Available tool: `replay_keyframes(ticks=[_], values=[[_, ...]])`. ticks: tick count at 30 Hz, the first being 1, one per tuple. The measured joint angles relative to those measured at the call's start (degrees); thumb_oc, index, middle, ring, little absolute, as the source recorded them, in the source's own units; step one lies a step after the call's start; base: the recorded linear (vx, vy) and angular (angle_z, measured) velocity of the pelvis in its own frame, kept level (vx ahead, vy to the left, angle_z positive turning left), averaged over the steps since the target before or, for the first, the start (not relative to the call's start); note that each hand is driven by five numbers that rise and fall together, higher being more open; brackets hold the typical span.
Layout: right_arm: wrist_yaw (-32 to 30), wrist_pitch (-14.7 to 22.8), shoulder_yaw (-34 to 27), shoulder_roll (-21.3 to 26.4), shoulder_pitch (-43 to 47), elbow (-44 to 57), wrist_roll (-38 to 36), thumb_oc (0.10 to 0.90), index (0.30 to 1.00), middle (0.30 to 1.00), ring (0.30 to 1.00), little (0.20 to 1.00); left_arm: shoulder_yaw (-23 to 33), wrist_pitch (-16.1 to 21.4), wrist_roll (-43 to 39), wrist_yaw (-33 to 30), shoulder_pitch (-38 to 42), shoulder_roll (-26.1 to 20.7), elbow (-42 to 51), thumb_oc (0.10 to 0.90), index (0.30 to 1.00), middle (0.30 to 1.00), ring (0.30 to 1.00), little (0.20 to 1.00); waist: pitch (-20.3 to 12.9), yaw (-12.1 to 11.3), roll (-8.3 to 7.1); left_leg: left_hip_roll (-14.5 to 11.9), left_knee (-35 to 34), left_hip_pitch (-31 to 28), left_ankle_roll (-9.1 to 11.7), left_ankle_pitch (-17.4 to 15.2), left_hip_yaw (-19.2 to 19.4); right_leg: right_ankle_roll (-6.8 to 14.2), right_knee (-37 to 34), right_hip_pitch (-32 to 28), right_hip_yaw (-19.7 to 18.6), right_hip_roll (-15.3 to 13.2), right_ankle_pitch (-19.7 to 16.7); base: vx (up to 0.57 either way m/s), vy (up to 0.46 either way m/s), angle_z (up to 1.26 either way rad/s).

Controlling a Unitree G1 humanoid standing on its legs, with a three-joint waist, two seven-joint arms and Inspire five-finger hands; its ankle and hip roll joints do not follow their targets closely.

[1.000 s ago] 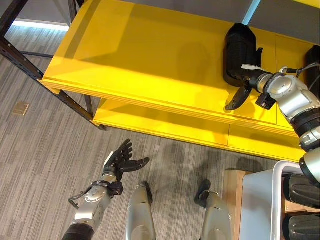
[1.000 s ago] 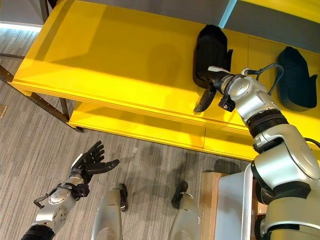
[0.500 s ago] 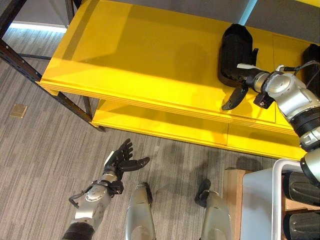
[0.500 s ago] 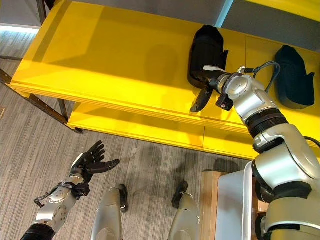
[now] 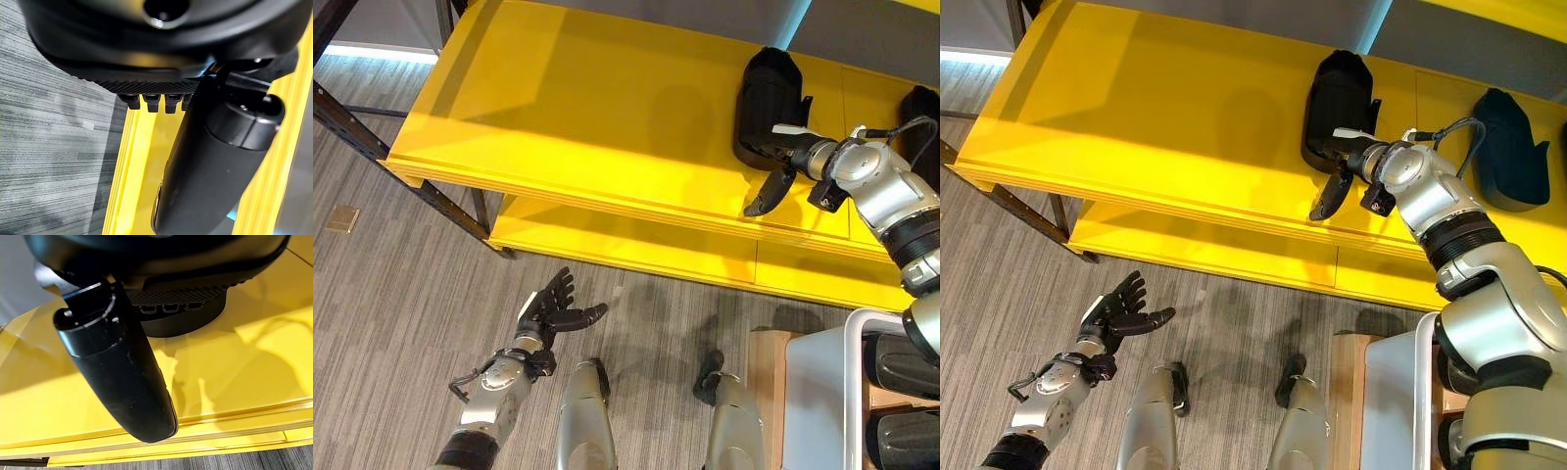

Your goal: Move parts from the plastic box to the shelf.

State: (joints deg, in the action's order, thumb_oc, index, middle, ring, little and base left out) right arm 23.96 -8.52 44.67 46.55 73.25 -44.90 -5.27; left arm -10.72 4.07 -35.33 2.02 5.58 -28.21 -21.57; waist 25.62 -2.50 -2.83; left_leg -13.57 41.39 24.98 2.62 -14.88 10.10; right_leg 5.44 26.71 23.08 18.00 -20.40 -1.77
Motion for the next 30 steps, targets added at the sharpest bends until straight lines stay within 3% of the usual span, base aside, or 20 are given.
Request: replay_keyframes(ticks=[30], values=[[1.29,0.0,-0.01,3.47,-1.83,1.97,-0.47,0.9,1.0,1.0,1.0,1.0,0.0,-0.01,0.02,-0.02,0.11,0.06,-0.55,0.9,1.0,1.0,1.0,1.0,0.02,1.02,-0.03,-0.25,0.54,0.02,-0.18,-0.48,0.75,0.33,0.03,0.5,-0.81,0.16,-0.43,0.0,0.001,-0.01]])
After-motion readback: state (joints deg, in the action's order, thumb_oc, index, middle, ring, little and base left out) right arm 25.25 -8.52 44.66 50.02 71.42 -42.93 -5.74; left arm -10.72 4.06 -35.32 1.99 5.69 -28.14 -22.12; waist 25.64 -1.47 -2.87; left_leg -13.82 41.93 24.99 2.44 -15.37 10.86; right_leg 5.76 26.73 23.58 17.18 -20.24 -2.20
